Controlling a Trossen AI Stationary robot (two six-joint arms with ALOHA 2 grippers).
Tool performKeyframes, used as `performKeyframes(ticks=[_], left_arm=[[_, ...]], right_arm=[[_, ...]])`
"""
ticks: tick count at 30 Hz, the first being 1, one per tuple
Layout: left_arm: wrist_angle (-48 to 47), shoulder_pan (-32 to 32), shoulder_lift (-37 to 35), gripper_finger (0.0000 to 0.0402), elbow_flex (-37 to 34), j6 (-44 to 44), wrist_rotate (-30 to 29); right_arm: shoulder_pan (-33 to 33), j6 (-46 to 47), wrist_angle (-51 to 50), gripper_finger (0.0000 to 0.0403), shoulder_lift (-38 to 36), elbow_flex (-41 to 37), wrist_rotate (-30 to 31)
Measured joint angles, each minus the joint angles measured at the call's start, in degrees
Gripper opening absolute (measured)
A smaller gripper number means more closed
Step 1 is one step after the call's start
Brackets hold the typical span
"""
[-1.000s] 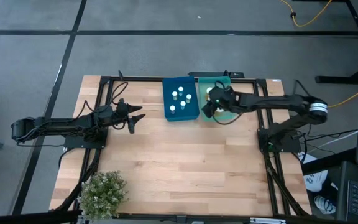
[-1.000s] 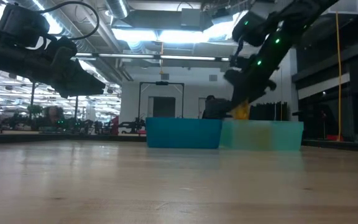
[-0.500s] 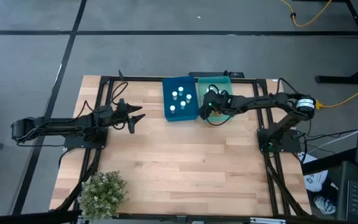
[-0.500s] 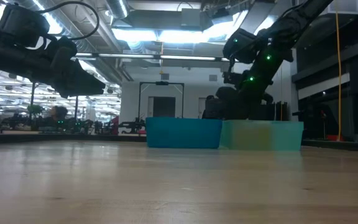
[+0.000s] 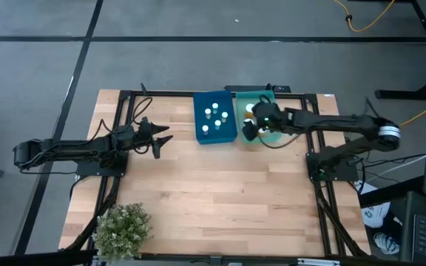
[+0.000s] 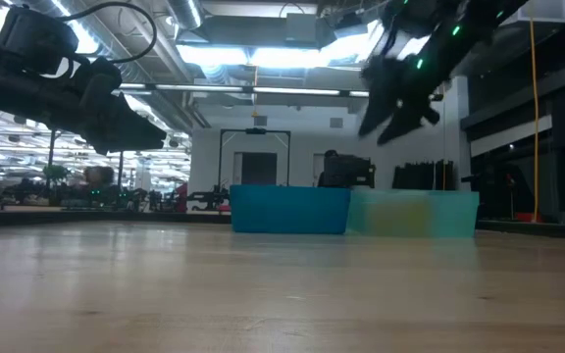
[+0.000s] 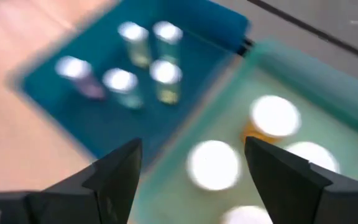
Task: Pick and place medicine bottles into bin by pill shape (circle, oval)
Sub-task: Return to Home Position
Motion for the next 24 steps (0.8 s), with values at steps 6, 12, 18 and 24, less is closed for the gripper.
performKeyframes(ticks=[6,12,18,24], left_arm=[[0.00,0.00,0.00,0.0208,0.00,-0.01,0.02],[0.00,0.00,0.00,0.0208,0.00,-0.02,0.02],[0.00,0.00,-0.01,0.0208,0.00,-0.01,0.01],[0.00,0.00,0.00,0.0208,0.00,0.00,0.02]], right_arm=[[0.49,-0.85,-0.53,0.0286,-8.83,0.05,-9.54],[0.74,0.52,-4.31,0.0287,-13.85,-0.53,-19.31],[8.55,-0.47,3.49,0.0287,-22.50,-12.82,-22.34],[16.67,-0.24,35.39,0.0287,-33.34,-34.76,-24.44]])
